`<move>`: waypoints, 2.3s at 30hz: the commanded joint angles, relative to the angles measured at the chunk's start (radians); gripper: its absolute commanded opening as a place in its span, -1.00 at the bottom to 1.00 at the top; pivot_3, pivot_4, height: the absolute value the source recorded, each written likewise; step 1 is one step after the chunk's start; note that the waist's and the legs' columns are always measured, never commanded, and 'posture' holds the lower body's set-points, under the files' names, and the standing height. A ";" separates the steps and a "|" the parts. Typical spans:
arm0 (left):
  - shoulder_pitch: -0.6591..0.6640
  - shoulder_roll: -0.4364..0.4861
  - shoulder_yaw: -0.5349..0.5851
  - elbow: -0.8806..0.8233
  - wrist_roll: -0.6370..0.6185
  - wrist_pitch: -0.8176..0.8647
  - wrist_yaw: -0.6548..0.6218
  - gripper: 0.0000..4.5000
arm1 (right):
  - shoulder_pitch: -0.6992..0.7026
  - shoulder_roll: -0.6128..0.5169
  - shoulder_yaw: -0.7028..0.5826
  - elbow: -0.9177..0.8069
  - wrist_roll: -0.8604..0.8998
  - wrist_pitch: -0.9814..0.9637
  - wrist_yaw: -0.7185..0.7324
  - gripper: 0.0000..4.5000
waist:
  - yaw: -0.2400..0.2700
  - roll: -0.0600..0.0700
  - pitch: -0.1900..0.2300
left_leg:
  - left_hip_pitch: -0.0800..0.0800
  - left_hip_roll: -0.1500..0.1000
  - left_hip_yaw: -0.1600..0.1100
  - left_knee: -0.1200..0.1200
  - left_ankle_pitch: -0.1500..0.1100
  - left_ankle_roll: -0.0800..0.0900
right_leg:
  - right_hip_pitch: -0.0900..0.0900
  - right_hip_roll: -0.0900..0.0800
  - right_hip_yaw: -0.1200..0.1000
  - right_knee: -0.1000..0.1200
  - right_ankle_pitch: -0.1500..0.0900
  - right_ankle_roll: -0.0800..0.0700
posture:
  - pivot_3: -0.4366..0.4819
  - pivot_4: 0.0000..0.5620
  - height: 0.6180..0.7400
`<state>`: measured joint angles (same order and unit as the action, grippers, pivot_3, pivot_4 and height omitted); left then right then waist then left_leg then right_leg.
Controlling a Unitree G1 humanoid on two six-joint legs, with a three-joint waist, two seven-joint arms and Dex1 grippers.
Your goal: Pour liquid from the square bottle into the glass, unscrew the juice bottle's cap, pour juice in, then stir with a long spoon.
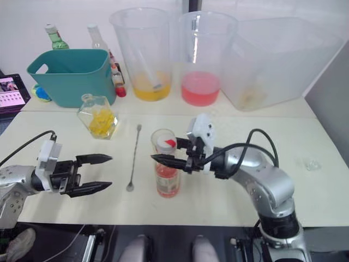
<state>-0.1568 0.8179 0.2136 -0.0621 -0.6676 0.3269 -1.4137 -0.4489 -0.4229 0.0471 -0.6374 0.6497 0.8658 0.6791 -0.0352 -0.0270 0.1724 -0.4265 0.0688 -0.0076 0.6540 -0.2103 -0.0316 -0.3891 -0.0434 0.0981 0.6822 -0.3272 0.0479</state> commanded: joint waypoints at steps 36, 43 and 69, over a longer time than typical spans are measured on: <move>0.015 0.022 0.033 -0.006 0.026 -0.035 -0.058 1.00 | -0.072 -0.250 0.058 0.167 0.055 -0.228 0.359 0.97 | -0.010 -0.001 0.000 | 0.001 0.001 0.000 -0.001 0.000 0.000 | 0.001 0.001 0.000 -0.001 0.000 0.000 | -0.05 -0.47 0.77; 0.131 0.030 0.114 -0.096 0.002 -0.025 -0.011 1.00 | -0.148 -0.205 0.120 0.268 0.013 -0.300 0.469 0.97 | -0.005 -0.001 0.000 | 0.000 0.000 0.000 -0.001 0.000 0.000 | 0.001 0.000 0.000 -0.001 0.000 0.000 | -0.05 -0.47 0.77; 0.019 0.016 0.033 -0.009 0.023 -0.063 -0.031 1.00 | -0.168 -0.136 0.067 0.181 0.007 -0.213 0.318 -0.12 | -0.002 -0.001 0.000 | 0.001 0.000 0.000 -0.001 0.000 0.000 | 0.000 0.000 -0.001 -0.001 0.000 0.000 | -0.05 -0.47 0.77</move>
<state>-0.1208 0.8310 0.2473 -0.0765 -0.6474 0.2829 -1.4302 -0.6176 -0.5616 0.1556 -0.4035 0.6182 0.6453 1.0216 -0.0374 -0.0276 0.1723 -0.4259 0.0690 -0.0079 0.6526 -0.2101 -0.0315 -0.3888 -0.0434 0.0975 0.6816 -0.3274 0.0476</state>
